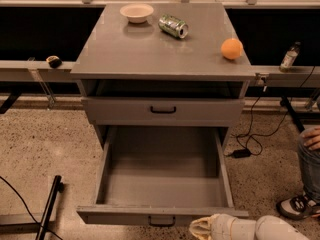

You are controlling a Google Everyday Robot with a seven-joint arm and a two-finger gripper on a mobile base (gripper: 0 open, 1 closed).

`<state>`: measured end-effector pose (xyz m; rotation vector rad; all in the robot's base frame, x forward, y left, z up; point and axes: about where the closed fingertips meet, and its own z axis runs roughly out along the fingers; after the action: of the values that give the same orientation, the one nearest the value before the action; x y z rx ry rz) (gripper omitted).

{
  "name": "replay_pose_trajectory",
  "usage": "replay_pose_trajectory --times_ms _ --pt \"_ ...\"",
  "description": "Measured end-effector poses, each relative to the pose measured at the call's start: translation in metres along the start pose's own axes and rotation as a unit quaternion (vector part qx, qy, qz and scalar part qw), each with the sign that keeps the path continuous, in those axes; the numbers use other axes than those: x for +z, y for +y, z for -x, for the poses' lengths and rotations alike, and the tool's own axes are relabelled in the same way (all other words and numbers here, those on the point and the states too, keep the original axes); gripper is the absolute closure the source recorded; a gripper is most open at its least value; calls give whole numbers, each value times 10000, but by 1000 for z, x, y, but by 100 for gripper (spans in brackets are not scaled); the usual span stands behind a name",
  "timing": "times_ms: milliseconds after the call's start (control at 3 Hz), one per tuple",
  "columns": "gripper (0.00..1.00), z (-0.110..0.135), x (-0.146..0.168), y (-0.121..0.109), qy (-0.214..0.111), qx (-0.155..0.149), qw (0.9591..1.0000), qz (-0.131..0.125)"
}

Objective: Close middle drawer

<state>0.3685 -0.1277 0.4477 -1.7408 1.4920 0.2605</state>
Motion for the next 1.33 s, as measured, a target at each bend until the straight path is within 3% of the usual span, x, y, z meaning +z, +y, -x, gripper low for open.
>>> replay_pose_trajectory --times_ms 1000,1333 --pt "100 -17 28 -19 -255 78 9996 -99" --pt "100 -22 41 -42 -286 -7 9995 -165"
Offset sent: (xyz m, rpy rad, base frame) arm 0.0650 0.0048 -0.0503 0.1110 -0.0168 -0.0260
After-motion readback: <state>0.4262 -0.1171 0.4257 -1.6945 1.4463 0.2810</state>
